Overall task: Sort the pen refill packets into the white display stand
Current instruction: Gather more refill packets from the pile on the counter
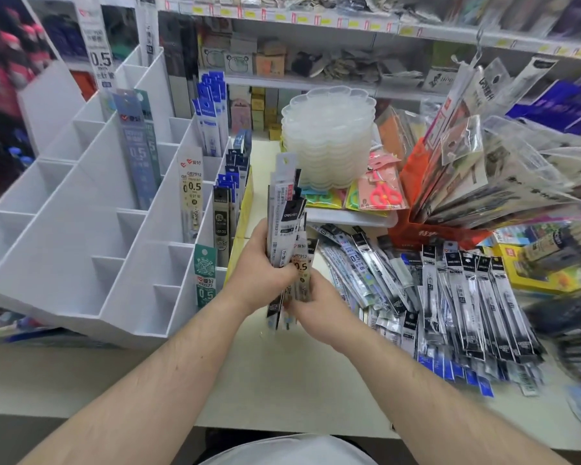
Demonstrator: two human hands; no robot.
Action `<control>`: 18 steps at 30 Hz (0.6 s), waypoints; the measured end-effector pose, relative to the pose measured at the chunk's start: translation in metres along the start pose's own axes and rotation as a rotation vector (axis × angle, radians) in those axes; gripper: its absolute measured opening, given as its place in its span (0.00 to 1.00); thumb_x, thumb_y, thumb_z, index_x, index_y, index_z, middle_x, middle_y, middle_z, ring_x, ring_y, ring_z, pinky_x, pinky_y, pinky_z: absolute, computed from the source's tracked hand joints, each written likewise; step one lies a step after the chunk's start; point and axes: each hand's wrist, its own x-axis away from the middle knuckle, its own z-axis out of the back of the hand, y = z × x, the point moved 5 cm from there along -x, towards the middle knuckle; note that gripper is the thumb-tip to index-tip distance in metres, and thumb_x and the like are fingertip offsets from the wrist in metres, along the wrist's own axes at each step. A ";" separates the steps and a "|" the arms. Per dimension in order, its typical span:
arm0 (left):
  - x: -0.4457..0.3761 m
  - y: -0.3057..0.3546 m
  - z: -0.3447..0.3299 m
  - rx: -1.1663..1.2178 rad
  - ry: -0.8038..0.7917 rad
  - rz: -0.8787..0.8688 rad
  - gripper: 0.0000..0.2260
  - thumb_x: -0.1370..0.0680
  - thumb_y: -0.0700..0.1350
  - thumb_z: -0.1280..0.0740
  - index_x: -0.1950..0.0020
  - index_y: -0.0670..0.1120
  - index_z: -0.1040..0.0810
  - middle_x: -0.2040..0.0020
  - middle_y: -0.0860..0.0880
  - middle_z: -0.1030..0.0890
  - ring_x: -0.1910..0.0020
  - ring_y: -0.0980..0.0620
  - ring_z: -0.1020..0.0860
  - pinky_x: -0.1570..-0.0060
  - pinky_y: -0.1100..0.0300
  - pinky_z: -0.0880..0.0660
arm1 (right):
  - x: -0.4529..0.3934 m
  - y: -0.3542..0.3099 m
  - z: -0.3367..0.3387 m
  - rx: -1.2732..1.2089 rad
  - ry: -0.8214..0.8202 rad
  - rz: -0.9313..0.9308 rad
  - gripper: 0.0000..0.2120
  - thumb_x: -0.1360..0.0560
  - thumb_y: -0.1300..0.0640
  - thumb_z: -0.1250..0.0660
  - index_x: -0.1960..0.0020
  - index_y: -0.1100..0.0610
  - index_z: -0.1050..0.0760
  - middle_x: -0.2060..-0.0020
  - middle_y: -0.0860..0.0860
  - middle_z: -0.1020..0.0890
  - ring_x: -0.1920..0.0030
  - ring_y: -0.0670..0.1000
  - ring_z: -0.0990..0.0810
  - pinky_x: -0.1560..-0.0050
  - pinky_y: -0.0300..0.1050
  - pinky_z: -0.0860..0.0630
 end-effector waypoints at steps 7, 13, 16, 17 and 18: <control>0.004 -0.004 -0.003 0.097 -0.028 -0.013 0.33 0.41 0.40 0.20 0.39 0.49 0.28 0.54 0.54 0.16 0.53 0.51 0.16 0.54 0.56 0.19 | 0.005 -0.017 0.001 0.264 0.098 0.296 0.21 0.27 0.66 0.46 0.39 0.50 0.28 0.46 0.47 0.21 0.44 0.48 0.22 0.44 0.44 0.23; 0.010 -0.023 0.001 -0.014 0.047 -0.038 0.29 0.42 0.50 0.21 0.45 0.42 0.22 0.56 0.53 0.15 0.56 0.53 0.17 0.56 0.50 0.19 | 0.008 -0.022 0.003 0.568 0.154 0.468 0.22 0.29 0.68 0.42 0.41 0.49 0.24 0.47 0.50 0.20 0.46 0.54 0.23 0.48 0.51 0.24; 0.019 -0.039 0.001 0.070 0.111 0.013 0.32 0.42 0.45 0.19 0.41 0.42 0.26 0.54 0.53 0.16 0.55 0.56 0.17 0.53 0.58 0.22 | 0.007 -0.007 -0.005 0.757 0.083 0.368 0.20 0.27 0.62 0.38 0.35 0.55 0.28 0.45 0.53 0.24 0.44 0.58 0.26 0.44 0.53 0.28; 0.021 -0.040 0.000 0.097 0.130 0.022 0.31 0.41 0.43 0.20 0.41 0.47 0.27 0.53 0.54 0.16 0.55 0.58 0.18 0.53 0.62 0.22 | 0.008 -0.003 -0.006 0.820 0.068 0.335 0.22 0.27 0.60 0.37 0.33 0.56 0.30 0.44 0.54 0.26 0.43 0.58 0.27 0.43 0.52 0.30; 0.023 -0.041 -0.001 0.116 0.143 0.015 0.31 0.40 0.42 0.21 0.41 0.52 0.28 0.51 0.53 0.17 0.55 0.59 0.19 0.53 0.64 0.23 | 0.009 0.000 -0.006 0.871 0.060 0.314 0.23 0.25 0.60 0.36 0.31 0.56 0.32 0.43 0.54 0.27 0.42 0.58 0.28 0.43 0.51 0.32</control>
